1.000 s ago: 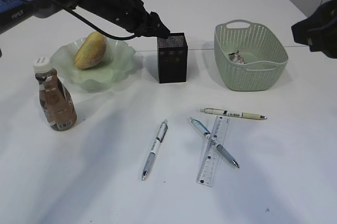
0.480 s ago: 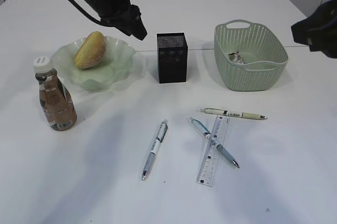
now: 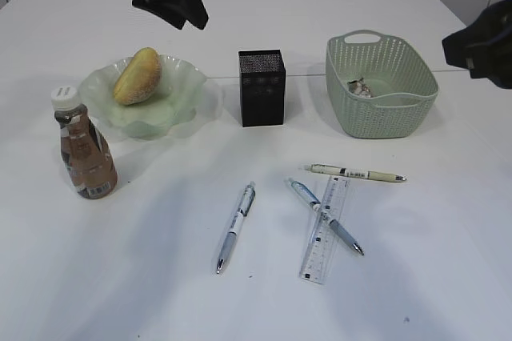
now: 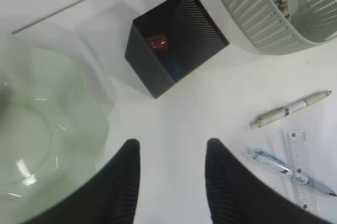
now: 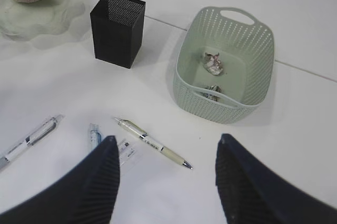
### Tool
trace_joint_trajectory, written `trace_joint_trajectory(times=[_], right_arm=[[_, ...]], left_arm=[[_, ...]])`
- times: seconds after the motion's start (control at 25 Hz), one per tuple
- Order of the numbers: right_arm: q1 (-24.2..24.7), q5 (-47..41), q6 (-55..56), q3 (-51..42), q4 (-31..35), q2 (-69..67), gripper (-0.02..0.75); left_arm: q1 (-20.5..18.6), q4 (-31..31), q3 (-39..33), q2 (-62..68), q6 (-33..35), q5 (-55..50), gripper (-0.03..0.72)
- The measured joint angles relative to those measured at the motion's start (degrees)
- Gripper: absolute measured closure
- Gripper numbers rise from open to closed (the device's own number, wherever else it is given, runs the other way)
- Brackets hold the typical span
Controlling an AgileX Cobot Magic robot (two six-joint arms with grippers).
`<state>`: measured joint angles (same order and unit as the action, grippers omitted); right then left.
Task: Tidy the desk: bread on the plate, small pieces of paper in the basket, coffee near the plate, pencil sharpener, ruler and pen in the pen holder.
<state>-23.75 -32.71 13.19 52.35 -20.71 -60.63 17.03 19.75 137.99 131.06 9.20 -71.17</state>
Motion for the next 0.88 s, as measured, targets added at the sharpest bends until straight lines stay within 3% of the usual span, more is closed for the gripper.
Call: trace_joint_trajectory(times=[0.16, 0.4, 0.88], right_arm=[[0.0, -0.1, 0.0, 0.0, 0.0, -0.1, 0.279], [0.0, -2.1, 0.0, 0.0, 0.0, -1.8, 0.279], [0.0, -3.0, 0.1, 0.0, -0.6, -4.5, 0.279]], left_arm=[[2.0, -0.9, -3.1, -3.9, -0.4, 0.0, 0.405], [5.8, -7.9, -14.5, -12.0, -1.3, -0.1, 0.405], [6.3, -11.7, -37.1, -29.8, -2.6, -0.1, 0.414]])
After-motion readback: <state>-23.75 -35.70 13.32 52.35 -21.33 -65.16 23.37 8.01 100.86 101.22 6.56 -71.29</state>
